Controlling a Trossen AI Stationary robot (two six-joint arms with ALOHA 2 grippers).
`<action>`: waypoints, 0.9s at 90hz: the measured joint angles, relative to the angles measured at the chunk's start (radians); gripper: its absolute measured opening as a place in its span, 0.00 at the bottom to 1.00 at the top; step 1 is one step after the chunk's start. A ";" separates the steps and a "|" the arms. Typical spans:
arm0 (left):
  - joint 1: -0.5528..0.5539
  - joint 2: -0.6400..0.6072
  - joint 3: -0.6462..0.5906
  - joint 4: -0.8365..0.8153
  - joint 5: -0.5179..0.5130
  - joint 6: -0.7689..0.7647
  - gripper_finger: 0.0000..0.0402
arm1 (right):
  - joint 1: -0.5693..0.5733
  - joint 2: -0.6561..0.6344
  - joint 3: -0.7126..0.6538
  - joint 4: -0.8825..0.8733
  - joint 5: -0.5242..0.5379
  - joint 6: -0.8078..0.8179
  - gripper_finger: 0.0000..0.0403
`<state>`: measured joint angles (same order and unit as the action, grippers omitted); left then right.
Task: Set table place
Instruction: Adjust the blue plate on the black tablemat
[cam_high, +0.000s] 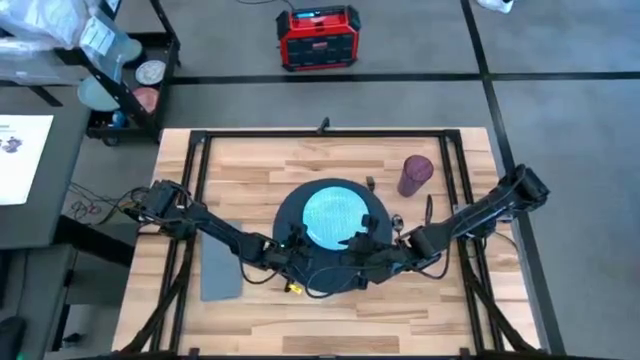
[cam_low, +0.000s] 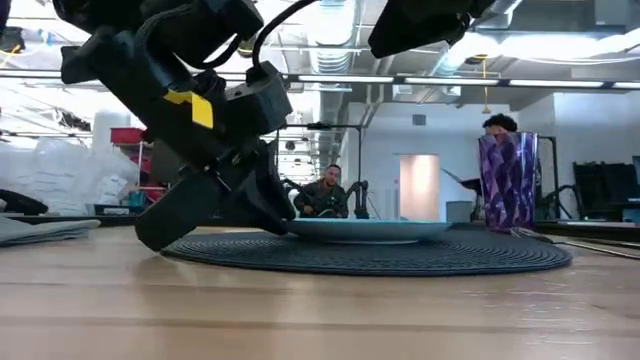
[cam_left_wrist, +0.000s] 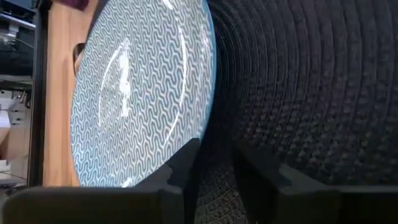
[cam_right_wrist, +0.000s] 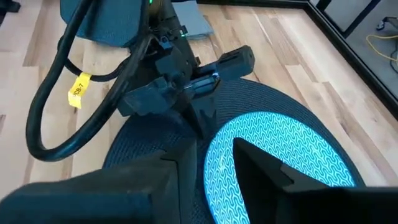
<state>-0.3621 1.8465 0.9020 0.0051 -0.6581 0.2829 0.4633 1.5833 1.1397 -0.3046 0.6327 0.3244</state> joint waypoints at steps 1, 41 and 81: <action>0.000 0.000 0.000 0.002 0.000 0.000 0.20 | 0.000 0.000 0.000 0.000 0.000 0.000 0.23; 0.068 0.005 -0.007 0.014 0.018 0.010 0.18 | 0.000 0.000 0.000 0.011 -0.001 0.000 0.24; 0.093 0.037 -0.005 0.080 -0.002 0.003 0.02 | 0.001 0.000 0.000 0.023 -0.002 0.000 0.24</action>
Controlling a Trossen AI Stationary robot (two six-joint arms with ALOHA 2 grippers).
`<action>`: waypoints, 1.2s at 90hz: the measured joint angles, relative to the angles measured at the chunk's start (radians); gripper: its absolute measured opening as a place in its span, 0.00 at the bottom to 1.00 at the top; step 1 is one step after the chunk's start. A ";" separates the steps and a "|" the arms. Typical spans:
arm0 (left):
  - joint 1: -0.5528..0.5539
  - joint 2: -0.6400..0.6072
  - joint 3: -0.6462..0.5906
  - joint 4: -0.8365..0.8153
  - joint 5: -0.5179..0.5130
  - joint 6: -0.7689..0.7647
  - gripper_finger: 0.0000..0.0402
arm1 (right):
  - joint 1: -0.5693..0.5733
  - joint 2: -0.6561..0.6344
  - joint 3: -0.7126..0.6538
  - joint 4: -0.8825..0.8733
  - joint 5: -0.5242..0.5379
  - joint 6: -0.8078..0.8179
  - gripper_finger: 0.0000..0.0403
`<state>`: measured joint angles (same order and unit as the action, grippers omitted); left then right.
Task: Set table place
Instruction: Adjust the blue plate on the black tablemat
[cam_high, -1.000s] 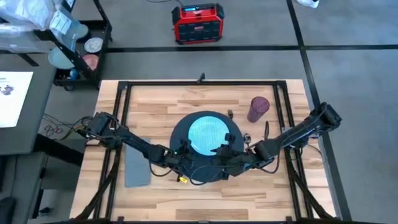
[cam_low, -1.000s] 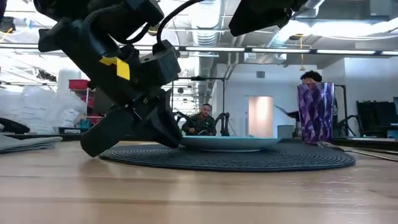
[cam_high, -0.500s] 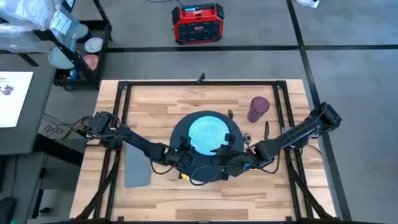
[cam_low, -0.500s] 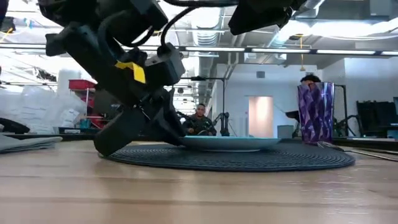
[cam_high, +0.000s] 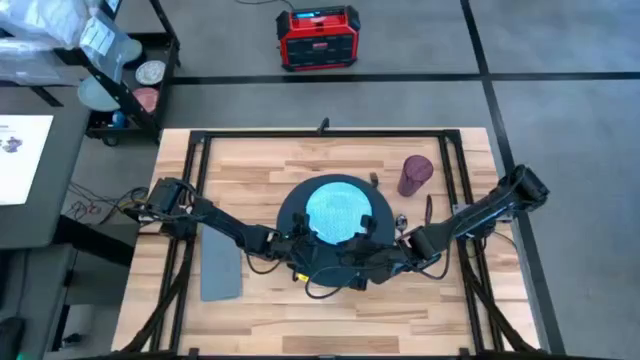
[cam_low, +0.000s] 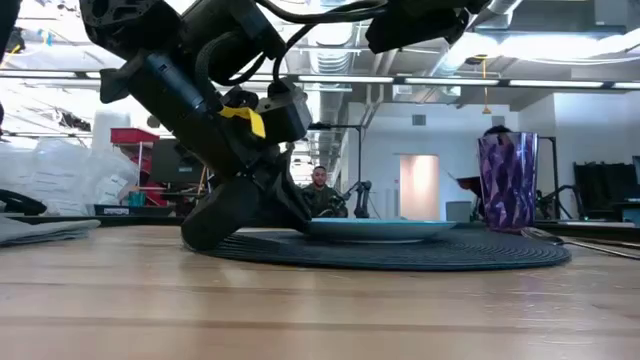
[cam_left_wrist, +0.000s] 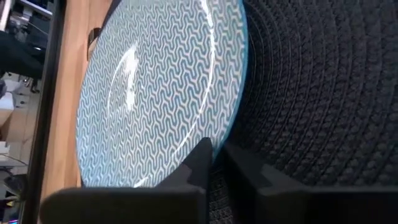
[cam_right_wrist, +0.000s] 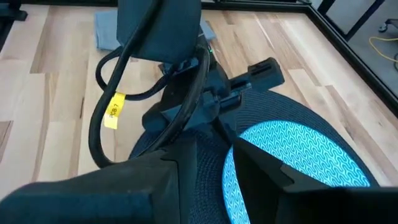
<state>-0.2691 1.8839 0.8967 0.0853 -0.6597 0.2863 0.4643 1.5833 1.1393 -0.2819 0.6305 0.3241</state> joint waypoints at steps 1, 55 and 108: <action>0.000 0.000 0.000 0.000 -0.003 0.000 0.02 | 0.000 0.000 0.000 0.000 0.000 0.000 0.24; -0.032 0.005 0.039 -0.082 -0.072 -0.005 0.00 | 0.000 0.000 0.000 -0.005 -0.003 -0.001 0.24; -0.094 0.006 0.077 -0.107 -0.105 0.047 0.00 | 0.026 0.000 0.000 -0.138 0.064 -0.033 0.24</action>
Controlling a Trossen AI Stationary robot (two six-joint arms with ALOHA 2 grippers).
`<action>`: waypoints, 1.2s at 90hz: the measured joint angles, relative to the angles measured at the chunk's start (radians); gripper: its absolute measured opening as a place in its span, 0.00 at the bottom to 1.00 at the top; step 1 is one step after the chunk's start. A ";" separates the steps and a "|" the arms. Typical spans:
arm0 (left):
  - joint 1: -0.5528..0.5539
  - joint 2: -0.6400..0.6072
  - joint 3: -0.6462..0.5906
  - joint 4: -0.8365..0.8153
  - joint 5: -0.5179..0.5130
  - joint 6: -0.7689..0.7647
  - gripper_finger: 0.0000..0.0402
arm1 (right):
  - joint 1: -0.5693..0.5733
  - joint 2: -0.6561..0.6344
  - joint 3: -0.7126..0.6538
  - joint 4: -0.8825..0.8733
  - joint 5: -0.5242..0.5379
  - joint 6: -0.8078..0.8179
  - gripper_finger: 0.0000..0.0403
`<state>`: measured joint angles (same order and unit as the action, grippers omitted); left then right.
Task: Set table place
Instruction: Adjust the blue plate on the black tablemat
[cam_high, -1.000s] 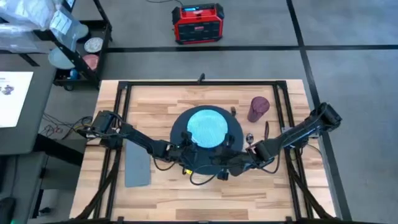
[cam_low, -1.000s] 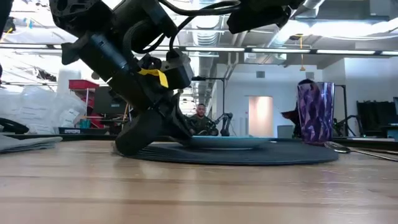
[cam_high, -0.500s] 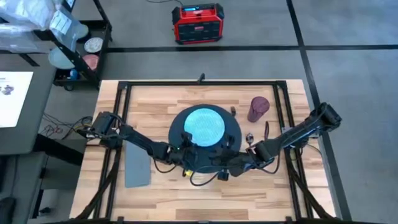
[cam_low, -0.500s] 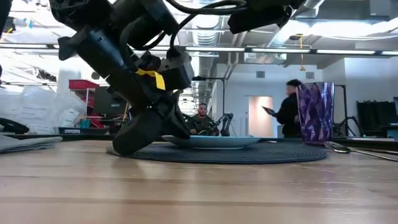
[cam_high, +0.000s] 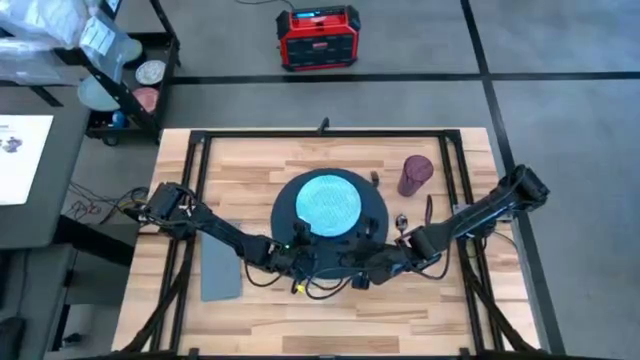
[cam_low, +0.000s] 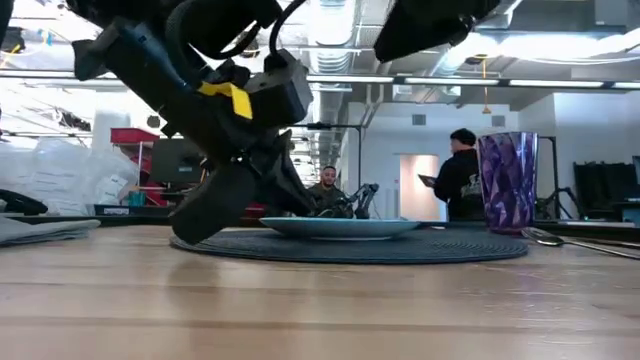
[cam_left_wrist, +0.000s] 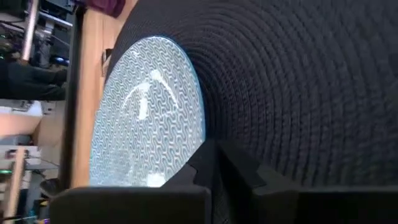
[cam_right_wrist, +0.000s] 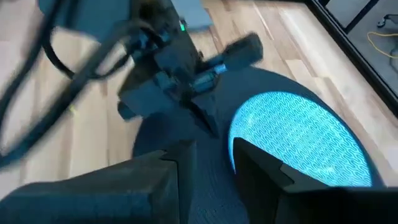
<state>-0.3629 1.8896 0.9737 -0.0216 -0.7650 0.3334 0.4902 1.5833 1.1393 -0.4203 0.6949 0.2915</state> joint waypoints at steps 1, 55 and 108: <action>0.000 0.000 0.000 -0.002 -0.001 0.006 0.00 | 0.005 0.000 0.000 -0.016 0.018 -0.001 0.24; 0.013 0.018 0.004 -0.080 -0.018 0.110 0.00 | 0.159 -0.055 -0.001 -0.277 0.253 0.198 0.28; 0.056 0.022 0.037 -0.107 0.001 0.039 0.24 | 0.162 -0.060 -0.001 -0.418 0.307 0.357 0.34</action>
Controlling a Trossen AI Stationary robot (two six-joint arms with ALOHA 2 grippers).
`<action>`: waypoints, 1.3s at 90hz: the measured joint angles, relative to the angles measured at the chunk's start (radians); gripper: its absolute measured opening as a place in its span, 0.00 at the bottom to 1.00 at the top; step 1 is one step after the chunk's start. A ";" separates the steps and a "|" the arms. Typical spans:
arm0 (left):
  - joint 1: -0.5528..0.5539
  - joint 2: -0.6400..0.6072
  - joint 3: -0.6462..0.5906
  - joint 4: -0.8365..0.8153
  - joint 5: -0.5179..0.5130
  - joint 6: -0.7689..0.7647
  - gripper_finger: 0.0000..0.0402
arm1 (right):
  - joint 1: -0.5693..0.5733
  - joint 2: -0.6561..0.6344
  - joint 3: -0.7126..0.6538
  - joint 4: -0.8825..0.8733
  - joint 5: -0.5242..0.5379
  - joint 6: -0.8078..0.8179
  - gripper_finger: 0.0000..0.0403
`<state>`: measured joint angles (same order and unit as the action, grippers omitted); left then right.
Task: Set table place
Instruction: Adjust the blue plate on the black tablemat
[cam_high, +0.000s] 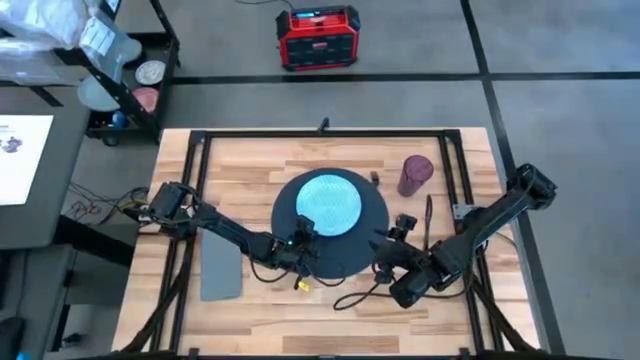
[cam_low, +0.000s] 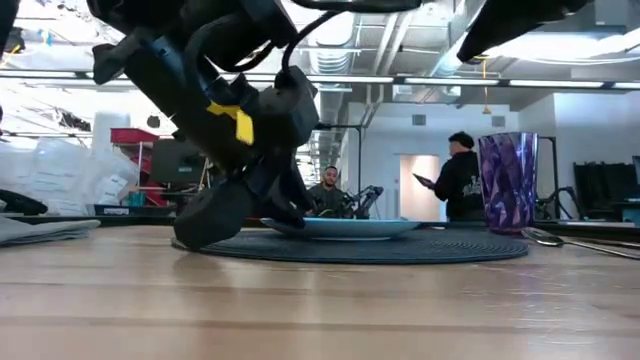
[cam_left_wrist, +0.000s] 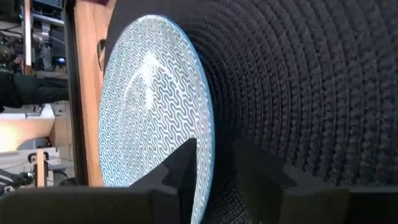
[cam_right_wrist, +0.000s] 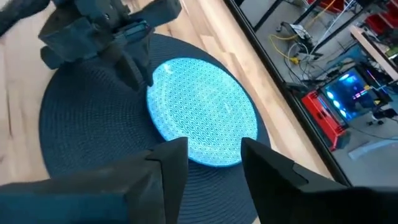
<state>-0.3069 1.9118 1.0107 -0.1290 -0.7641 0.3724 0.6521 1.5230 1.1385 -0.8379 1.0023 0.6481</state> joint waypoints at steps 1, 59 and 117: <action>0.002 0.000 0.000 -0.003 0.000 -0.002 0.24 | 0.000 0.000 0.000 0.000 0.000 0.000 0.34; 0.094 -0.003 -0.029 0.060 -0.001 -0.008 0.01 | 0.000 0.000 0.000 0.010 0.022 0.017 0.34; 0.078 0.000 -0.011 0.053 0.091 0.058 0.00 | 0.000 0.000 0.000 0.000 0.043 0.025 0.34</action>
<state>-0.2291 1.9114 0.9996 -0.0759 -0.6728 0.4304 0.6521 1.5234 1.1389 -0.8383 1.0452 0.6735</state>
